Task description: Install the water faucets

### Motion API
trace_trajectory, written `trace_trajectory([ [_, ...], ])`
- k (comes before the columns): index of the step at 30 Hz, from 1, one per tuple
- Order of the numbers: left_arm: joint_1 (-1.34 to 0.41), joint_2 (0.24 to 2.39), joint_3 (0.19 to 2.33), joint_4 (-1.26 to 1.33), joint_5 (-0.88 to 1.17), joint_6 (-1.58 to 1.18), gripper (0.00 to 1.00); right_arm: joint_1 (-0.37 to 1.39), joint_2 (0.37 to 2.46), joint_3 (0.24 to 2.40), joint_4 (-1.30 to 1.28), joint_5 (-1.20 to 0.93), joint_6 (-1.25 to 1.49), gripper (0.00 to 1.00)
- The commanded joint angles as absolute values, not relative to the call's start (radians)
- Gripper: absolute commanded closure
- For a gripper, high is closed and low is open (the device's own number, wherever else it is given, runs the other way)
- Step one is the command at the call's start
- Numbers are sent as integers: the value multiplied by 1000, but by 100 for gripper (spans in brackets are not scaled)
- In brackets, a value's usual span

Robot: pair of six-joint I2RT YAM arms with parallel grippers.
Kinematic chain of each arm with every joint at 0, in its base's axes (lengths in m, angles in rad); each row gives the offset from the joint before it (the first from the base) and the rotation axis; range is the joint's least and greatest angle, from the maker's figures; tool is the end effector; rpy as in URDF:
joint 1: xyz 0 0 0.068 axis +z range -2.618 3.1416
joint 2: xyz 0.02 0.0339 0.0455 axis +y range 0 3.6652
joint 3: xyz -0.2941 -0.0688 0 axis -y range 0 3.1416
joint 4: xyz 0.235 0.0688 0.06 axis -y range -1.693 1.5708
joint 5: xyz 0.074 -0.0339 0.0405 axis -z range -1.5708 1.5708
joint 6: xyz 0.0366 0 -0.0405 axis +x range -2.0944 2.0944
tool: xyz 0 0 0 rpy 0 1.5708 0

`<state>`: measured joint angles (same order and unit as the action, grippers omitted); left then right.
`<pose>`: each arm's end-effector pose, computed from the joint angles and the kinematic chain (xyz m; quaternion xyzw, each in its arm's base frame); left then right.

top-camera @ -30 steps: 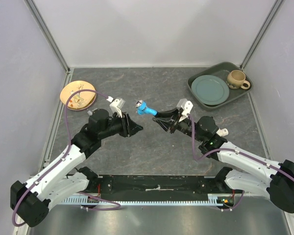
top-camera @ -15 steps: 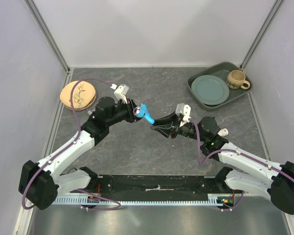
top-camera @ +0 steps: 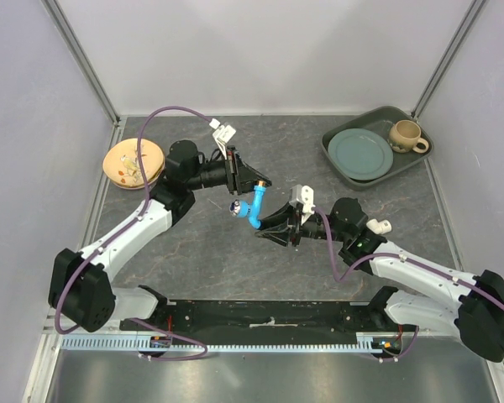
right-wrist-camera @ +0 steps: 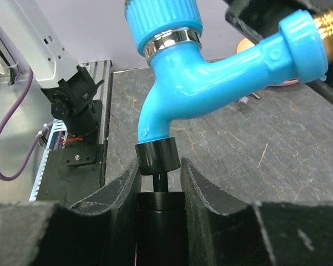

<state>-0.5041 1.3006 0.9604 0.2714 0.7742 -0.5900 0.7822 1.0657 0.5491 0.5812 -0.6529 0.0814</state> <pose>0.2354 -0.1591 0.3682 0.2283 0.6874 -0.5644 0.3961 0.1365 0.1670 0.3136 -0.4421 0.5281 0.4884 0.5358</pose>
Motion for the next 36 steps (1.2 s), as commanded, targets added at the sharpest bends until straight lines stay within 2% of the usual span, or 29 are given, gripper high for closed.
trace_trajectory([
  [1,-506,1299,1028,351,1014,-568,63,784,1074,607,569,-650,55,100],
  [5,-508,1275,1037,345,1081,-554,63,782,1080,609,549,-566,51,100],
  [9,-512,1247,1060,224,1101,-458,63,782,1078,617,517,-484,51,100],
  [13,-528,1220,1088,7,1075,-333,63,779,1078,626,492,-405,57,100],
  [24,-598,1163,1085,-225,994,-180,62,765,1081,638,480,-247,98,100],
  [30,-684,1180,1094,-394,798,-86,57,759,1074,637,482,-173,113,100],
  [36,-721,1134,1106,-422,575,-80,51,756,1074,632,486,-158,110,100],
])
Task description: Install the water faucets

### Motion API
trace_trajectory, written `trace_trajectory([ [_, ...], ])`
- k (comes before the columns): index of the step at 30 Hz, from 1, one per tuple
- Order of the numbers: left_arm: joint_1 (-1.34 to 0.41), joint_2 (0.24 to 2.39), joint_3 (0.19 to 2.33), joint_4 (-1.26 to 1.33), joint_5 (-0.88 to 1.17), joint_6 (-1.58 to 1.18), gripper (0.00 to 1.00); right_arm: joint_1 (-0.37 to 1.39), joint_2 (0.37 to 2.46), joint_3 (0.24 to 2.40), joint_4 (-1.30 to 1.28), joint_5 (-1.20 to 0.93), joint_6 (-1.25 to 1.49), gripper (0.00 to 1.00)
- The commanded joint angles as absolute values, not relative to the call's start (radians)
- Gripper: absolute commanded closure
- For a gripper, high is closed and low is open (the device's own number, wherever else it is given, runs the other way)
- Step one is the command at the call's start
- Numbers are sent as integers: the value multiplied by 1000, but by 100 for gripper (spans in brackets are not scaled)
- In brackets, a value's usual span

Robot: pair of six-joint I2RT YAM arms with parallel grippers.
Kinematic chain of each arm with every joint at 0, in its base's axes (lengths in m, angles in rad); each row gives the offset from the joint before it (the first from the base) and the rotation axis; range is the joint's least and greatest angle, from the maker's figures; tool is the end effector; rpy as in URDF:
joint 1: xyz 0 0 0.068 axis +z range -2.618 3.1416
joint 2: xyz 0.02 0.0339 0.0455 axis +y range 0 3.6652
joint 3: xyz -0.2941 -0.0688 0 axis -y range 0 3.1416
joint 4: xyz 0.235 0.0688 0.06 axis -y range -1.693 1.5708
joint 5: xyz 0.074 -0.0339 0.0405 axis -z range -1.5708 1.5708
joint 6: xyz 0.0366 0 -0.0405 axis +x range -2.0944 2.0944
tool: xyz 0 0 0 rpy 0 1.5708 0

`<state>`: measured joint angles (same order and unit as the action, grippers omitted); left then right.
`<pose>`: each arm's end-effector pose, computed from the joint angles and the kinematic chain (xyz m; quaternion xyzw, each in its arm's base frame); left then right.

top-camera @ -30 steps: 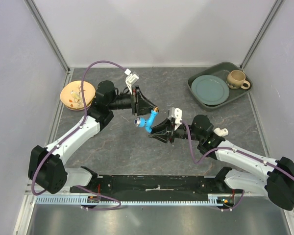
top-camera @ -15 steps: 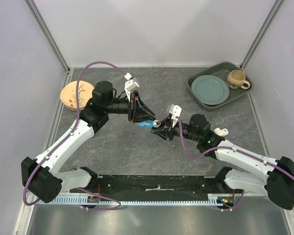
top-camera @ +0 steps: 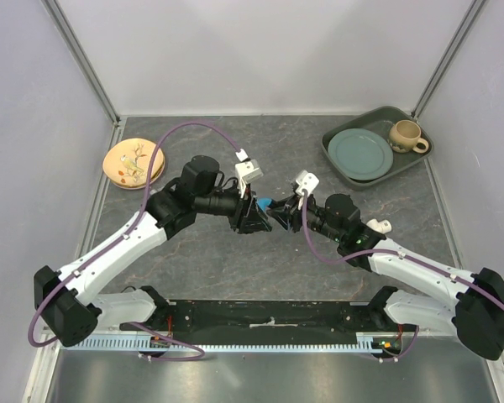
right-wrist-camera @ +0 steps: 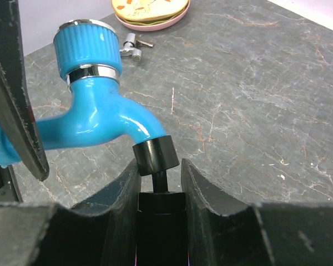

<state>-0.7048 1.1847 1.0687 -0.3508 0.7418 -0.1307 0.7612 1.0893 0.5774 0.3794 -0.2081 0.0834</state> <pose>0.1666 -0.1742 0.3729 0.4070 0.7073 -0.4804 0.3215 0.1591 0.1620 0.2969 -0.3133 0.6830 0.3398 0.5656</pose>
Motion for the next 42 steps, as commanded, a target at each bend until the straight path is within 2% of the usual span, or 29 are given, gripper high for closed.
trace_trajectory([
  [1,-721,1121,1106,-393,557,-90,50,756,1075,630,485,-153,112,100],
  [6,-735,1046,1060,-321,577,-178,49,750,1066,612,514,-135,124,100],
  [13,-735,939,930,-304,482,-297,49,746,1037,586,548,-141,121,100],
  [17,-735,943,879,-273,489,-342,52,744,1028,569,598,-155,132,100],
  [23,-733,979,853,-270,322,-348,53,744,1003,546,650,-256,140,100],
  [25,-732,997,851,-256,183,-342,53,742,986,526,693,-334,149,100],
  [31,-709,1026,854,-183,49,-327,54,741,966,497,776,-500,170,100],
  [36,-677,1048,835,-54,40,-402,55,741,963,499,801,-615,193,100],
  [42,-670,1072,833,55,118,-472,52,741,970,485,848,-602,232,100],
])
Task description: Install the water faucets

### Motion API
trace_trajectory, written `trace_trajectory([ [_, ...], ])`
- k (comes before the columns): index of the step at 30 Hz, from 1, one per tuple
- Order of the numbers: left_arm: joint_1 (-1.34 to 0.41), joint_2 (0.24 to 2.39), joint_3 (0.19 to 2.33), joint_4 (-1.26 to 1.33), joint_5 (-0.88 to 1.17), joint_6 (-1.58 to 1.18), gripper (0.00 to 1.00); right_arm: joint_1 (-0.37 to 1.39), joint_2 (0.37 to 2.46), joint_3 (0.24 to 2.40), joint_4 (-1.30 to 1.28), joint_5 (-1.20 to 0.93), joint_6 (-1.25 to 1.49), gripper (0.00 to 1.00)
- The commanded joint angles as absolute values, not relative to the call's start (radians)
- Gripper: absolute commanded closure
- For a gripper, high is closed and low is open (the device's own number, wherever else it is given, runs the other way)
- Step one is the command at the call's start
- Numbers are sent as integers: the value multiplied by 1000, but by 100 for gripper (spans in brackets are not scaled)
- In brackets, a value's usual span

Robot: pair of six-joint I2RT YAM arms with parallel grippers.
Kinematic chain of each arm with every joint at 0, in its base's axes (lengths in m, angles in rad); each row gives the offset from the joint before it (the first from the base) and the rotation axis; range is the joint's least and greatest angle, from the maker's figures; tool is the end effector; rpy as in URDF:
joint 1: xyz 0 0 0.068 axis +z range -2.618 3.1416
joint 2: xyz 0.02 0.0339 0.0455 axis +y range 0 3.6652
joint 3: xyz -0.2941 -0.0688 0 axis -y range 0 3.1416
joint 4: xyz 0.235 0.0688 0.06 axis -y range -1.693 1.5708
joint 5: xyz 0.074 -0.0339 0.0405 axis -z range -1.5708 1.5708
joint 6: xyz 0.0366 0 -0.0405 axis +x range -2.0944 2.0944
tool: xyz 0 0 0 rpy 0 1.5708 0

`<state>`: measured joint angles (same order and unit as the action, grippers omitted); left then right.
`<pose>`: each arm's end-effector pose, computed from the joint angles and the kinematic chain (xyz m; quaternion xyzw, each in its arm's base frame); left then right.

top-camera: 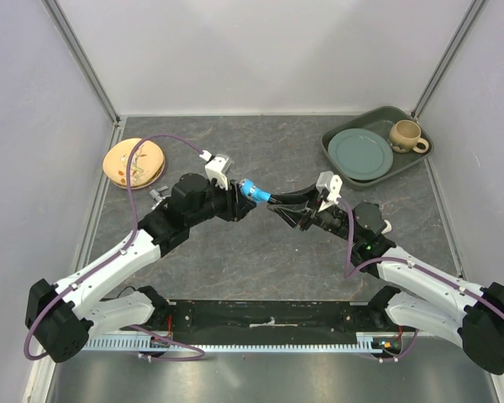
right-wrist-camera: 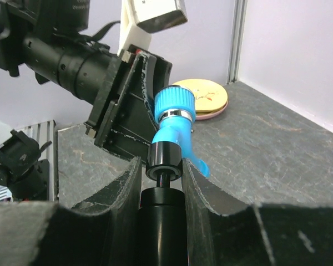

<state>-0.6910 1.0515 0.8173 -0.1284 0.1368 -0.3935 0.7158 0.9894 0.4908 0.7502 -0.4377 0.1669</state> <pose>0.1661 -0.1438 0.3335 0.1601 0.8063 -0.3406 0.4564 0.1387 0.1412 0.3263 -0.3273 0.5293 0.4498 0.6406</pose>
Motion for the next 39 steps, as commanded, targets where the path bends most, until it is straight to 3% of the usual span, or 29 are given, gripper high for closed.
trace_trajectory([
  [1,-670,1069,839,52,129,-477,51,741,960,483,836,-580,224,100],
  [5,-669,1016,850,6,173,-489,41,741,925,485,708,-433,138,100],
  [6,-669,985,854,-27,189,-494,33,741,917,483,689,-396,123,100],
  [10,-669,905,859,-112,219,-573,19,741,896,476,646,-263,68,100],
  [15,-667,850,880,-216,146,-682,5,742,916,479,638,-252,40,100],
  [23,-666,972,877,-213,126,-940,3,744,942,476,680,-259,31,100],
  [31,-666,1058,818,-22,140,-1113,7,781,956,466,690,-239,8,100],
  [37,-666,1135,811,55,190,-1167,18,816,976,465,681,-203,-60,100],
  [39,-666,1146,805,72,209,-1180,29,824,985,466,673,-196,-77,100],
])
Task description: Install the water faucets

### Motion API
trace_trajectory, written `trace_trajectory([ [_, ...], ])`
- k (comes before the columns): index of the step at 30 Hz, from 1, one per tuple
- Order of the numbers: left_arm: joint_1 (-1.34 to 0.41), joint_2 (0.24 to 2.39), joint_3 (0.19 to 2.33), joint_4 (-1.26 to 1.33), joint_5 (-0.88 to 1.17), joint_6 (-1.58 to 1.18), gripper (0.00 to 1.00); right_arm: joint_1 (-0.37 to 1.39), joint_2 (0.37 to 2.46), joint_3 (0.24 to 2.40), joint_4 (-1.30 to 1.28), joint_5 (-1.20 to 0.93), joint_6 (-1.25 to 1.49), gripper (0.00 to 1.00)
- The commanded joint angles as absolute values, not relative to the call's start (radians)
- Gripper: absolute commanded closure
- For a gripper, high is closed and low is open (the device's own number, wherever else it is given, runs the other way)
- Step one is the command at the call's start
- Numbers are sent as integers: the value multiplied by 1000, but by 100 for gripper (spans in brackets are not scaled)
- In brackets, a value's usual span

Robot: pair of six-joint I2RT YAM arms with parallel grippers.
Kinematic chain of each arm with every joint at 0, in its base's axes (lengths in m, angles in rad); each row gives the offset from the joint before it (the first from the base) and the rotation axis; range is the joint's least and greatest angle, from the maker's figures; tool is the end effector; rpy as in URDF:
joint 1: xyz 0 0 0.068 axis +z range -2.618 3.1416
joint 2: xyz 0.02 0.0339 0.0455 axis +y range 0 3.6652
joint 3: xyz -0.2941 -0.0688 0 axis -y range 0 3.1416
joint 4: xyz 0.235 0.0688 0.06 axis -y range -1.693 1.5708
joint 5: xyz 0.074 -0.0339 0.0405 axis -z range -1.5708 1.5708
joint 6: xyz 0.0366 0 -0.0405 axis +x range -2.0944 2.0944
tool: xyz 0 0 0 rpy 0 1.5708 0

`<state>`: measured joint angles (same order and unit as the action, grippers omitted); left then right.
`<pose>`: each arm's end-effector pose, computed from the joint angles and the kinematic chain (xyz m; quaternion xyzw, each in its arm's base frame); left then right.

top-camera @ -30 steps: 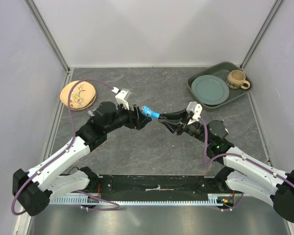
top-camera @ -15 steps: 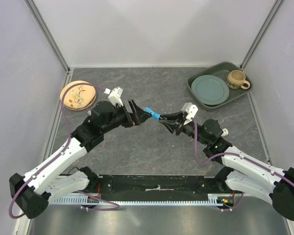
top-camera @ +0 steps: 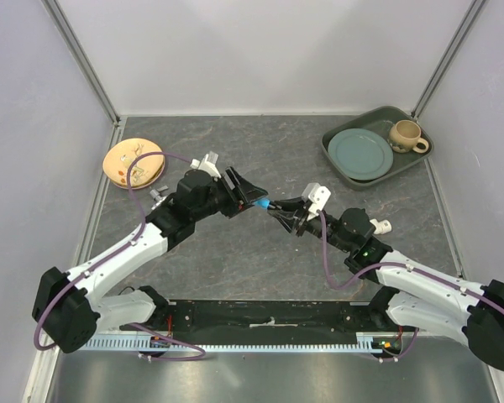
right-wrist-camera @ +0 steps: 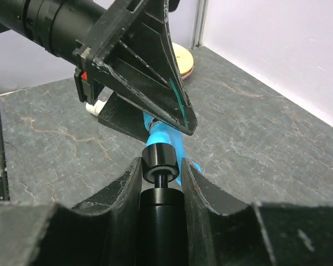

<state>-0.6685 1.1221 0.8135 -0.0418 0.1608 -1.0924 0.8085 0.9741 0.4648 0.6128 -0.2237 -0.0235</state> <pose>0.1831 -0.1521 0.3265 -0.1269 0.8083 -0.4823 0.3130 0.1311 0.1490 0.3059 -0.3447 0.5751 0.3514 0.6534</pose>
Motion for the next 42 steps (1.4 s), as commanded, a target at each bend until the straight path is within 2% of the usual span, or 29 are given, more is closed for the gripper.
trace_trajectory([
  [1,-666,1147,802,81,213,-1183,33,827,983,468,663,-190,-83,100],
  [2,-666,1144,799,95,215,-1183,44,830,986,468,658,-189,-86,100],
  [4,-666,1131,795,109,209,-1180,56,830,992,466,655,-189,-83,100],
  [5,-666,1124,787,130,195,-1175,72,830,992,466,655,-192,-77,100],
  [8,-664,1083,766,199,161,-1125,98,831,1014,457,687,-205,-16,100],
  [13,-658,1014,739,328,146,-974,98,830,1092,410,935,-274,289,100],
  [18,-658,948,730,458,221,-760,98,830,1166,416,1129,-360,480,100],
  [21,-658,904,713,498,293,-652,98,828,1181,437,1164,-393,551,100],
  [24,-658,873,716,457,247,-598,98,828,1187,463,1114,-417,517,100],
  [27,-658,853,755,321,125,-568,98,831,1174,495,985,-420,401,79],
  [28,-658,850,779,258,60,-565,98,837,1169,505,948,-420,372,61],
  [31,-658,833,796,212,-32,-563,98,867,1144,549,787,-373,226,44],
  [35,-658,830,819,137,-93,-575,98,910,1140,583,666,-221,85,38],
  [42,-658,805,848,37,-158,-538,98,968,1170,614,672,-46,-46,36],
])
